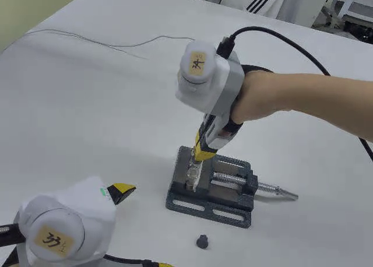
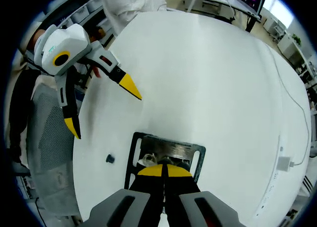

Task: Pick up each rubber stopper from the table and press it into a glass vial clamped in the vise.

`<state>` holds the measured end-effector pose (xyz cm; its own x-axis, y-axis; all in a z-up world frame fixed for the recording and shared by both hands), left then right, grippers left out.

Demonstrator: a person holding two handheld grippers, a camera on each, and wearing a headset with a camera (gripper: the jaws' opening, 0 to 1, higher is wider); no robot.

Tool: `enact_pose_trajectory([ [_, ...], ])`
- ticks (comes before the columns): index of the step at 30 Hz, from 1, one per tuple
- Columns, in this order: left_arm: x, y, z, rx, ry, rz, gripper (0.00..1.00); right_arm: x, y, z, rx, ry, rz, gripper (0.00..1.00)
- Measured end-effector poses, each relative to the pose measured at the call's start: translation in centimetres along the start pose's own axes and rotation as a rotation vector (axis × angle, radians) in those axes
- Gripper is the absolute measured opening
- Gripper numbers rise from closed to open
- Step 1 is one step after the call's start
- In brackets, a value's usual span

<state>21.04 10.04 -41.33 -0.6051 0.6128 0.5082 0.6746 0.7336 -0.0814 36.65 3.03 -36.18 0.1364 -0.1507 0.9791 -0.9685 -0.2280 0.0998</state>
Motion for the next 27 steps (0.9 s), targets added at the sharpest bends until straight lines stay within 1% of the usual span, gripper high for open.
enact_pose_trajectory([
  [2,-0.1,0.0,0.0,0.002,0.000,0.000,0.90,0.0,0.1,0.0,0.003,0.004,0.006,0.00],
  [3,-0.2,0.1,0.0,0.001,0.002,0.000,0.89,-0.1,0.1,-0.1,-0.001,0.011,0.011,0.00],
  [4,-0.2,0.1,0.0,0.002,0.002,0.001,0.89,-0.1,0.2,-0.1,0.010,0.021,0.013,0.00],
  [6,-0.2,0.1,0.0,0.000,0.002,0.002,0.90,-0.2,0.1,-0.2,0.017,0.026,0.009,0.00],
  [7,-0.2,0.1,0.0,0.000,0.002,0.001,0.89,-0.2,0.0,-0.1,-0.014,0.020,0.001,0.00],
  [9,-0.1,0.1,0.0,0.002,0.001,-0.001,0.89,-0.1,-0.1,0.1,-0.019,0.000,-0.008,0.00],
  [10,-0.1,0.1,0.0,0.002,0.000,-0.002,0.89,-0.2,0.0,0.2,-0.051,-0.005,-0.003,0.00],
  [11,0.0,0.2,-0.1,0.002,0.000,-0.002,0.89,-0.2,0.1,0.0,0.016,0.008,0.015,0.00],
  [12,0.0,0.2,-0.1,0.000,0.000,-0.004,0.89,-0.2,0.3,-0.1,-0.017,0.014,0.020,0.00],
  [13,0.0,0.2,-0.2,-0.002,0.002,-0.005,0.90,-0.2,0.4,-0.3,0.034,0.046,0.044,0.00],
  [14,0.1,0.2,-0.3,-0.005,0.002,-0.007,0.89,-0.3,0.6,-0.4,0.004,0.048,0.047,0.00],
  [15,0.2,0.2,-0.4,-0.008,0.001,-0.007,0.89,-0.3,0.7,-0.5,0.013,0.059,0.058,0.00],
  [16,0.3,0.2,-0.7,-0.012,-0.001,-0.009,0.89,-0.3,0.7,-0.5,0.040,0.065,0.064,0.00],
  [17,0.4,0.3,-0.9,-0.015,-0.004,-0.012,0.89,-0.3,0.8,-0.4,0.014,0.060,0.064,0.00],
  [18,0.5,0.3,-1.1,-0.017,-0.008,-0.015,0.89,-0.2,0.7,-0.4,0.007,0.054,0.062,0.00],
  [19,0.6,0.4,-1.3,-0.018,-0.012,-0.018,0.89,-0.2,0.6,-0.3,-0.004,0.040,0.057,0.00],
  [20,0.7,0.4,-1.5,-0.018,-0.015,-0.020,0.89,-0.2,0.6,-0.2,-0.034,0.023,0.053,0.00],
  [21,0.9,0.4,-1.7,-0.019,-0.020,-0.025,0.89,-0.2,0.4,-0.1,-0.038,0.017,0.051,0.00],
  [25,1.3,0.4,-1.8,-0.024,-0.025,-0.034,0.90,-0.3,0.6,-0.3,-0.048,0.012,0.064,0.00],
  [26,1.4,0.3,-1.8,-0.025,-0.025,-0.035,0.90,-0.3,0.7,-0.3,-0.027,0.011,0.071,0.00],
  [27,1.5,0.3,-1.8,-0.026,-0.024,-0.036,0.90,-0.3,0.7,-0.3,-0.031,0.008,0.072,0.00],
])
Point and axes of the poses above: the centre of the closed fingertips' face, and the gripper's own axes: x roughly backward along the fingers, y roughly to its left, z roughly out of its underside, the point moved 7 cm from there along x, roughly backward along the fingers, and after that the axes turned 3 degrees about -x, right-handed, at the moved point
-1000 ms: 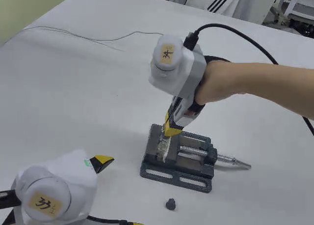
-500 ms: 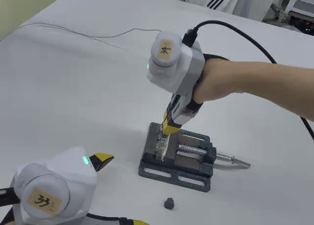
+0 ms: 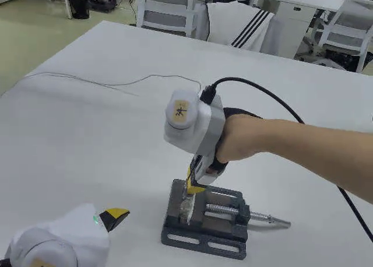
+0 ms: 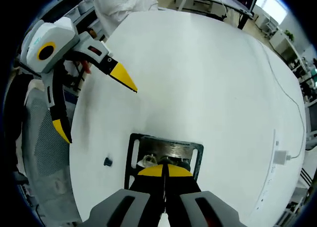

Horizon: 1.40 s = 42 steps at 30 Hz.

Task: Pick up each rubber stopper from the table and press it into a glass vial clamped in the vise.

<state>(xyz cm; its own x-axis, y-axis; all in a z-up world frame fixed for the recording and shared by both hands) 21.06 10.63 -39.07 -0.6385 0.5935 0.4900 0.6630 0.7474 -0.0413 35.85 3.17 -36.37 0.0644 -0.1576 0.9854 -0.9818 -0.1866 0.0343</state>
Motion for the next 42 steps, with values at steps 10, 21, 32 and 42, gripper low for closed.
enact_pose_trajectory([
  [10,1.1,-0.3,0.0,-0.009,-0.002,-0.020,0.90,0.0,0.3,0.0,-0.041,-0.029,0.029,0.00],
  [21,2.1,-0.2,0.1,-0.021,-0.007,-0.045,0.90,0.1,0.7,0.8,-0.079,-0.153,0.071,0.00],
  [32,2.3,-0.4,0.1,-0.015,-0.012,-0.054,0.90,0.0,0.6,0.6,-0.061,-0.161,0.082,0.00],
  [42,2.6,-0.2,0.3,-0.010,-0.012,-0.063,0.90,0.2,0.2,0.9,-0.055,-0.164,0.117,0.08],
])
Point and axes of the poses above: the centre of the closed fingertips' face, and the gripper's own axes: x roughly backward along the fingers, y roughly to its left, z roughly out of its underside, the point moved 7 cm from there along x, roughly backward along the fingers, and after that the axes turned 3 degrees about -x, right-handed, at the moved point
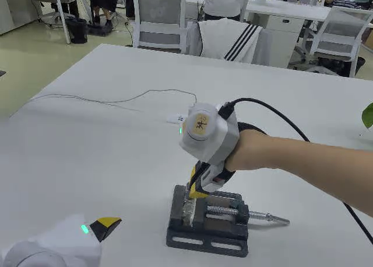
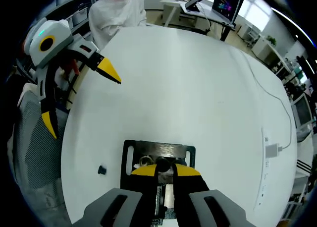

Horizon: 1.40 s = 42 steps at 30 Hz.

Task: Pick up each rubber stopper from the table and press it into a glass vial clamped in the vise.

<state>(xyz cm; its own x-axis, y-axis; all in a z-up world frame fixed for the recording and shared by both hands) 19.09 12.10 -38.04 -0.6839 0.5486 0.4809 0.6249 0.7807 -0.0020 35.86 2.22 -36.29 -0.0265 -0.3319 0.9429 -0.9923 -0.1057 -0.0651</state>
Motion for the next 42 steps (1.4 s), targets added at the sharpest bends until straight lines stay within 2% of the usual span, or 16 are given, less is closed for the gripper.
enact_pose_trajectory([
  [4,0.1,0.1,0.1,-0.001,0.001,-0.001,0.90,0.3,0.3,0.6,0.012,0.006,0.002,0.15],
  [10,0.0,0.2,0.0,-0.005,0.003,-0.001,0.90,0.6,1.1,1.2,-0.012,-0.044,-0.004,0.29],
  [13,0.0,0.2,-0.2,-0.009,0.003,0.001,0.90,0.6,1.4,1.7,-0.009,-0.048,0.007,0.33],
  [27,0.1,0.4,-0.8,-0.039,0.006,0.009,0.90,1.6,4.7,3.3,-0.048,-0.112,0.003,0.30],
  [42,-0.2,0.0,-0.6,-0.055,0.001,0.013,0.89,1.0,8.2,5.3,-0.111,-0.164,0.000,0.29],
])
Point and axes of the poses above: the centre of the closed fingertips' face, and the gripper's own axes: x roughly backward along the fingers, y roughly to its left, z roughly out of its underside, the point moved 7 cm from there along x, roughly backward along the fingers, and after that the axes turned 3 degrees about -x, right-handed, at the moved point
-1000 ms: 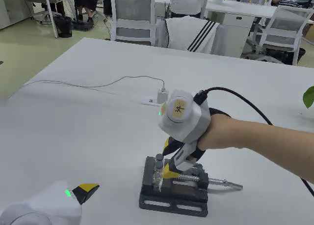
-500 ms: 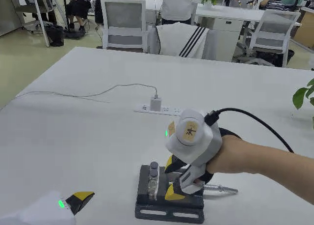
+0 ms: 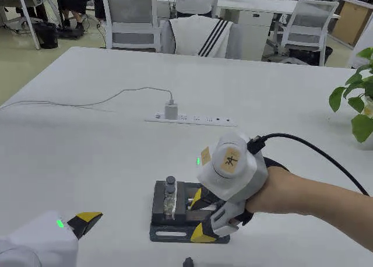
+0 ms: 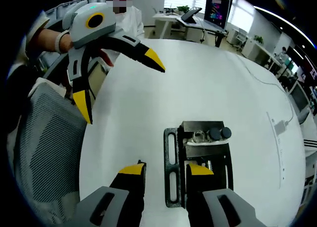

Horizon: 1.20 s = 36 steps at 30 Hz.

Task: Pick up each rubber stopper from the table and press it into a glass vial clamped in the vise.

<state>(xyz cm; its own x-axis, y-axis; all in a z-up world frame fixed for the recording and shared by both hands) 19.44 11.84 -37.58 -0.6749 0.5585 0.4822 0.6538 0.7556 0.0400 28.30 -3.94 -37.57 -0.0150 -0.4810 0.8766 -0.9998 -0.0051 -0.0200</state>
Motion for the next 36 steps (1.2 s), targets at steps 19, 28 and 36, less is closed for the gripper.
enact_pose_trajectory([
  [19,0.2,-0.2,0.0,-0.016,-0.013,-0.006,0.87,0.7,2.9,2.0,-0.153,-0.137,0.067,0.25],
  [28,0.4,-0.6,0.3,-0.024,-0.005,-0.010,0.84,-1.1,4.8,2.5,-0.178,-0.158,0.038,0.14],
  [36,0.7,-0.8,0.6,-0.017,-0.007,-0.016,0.84,-2.4,4.4,2.8,-0.221,-0.163,0.038,0.07],
])
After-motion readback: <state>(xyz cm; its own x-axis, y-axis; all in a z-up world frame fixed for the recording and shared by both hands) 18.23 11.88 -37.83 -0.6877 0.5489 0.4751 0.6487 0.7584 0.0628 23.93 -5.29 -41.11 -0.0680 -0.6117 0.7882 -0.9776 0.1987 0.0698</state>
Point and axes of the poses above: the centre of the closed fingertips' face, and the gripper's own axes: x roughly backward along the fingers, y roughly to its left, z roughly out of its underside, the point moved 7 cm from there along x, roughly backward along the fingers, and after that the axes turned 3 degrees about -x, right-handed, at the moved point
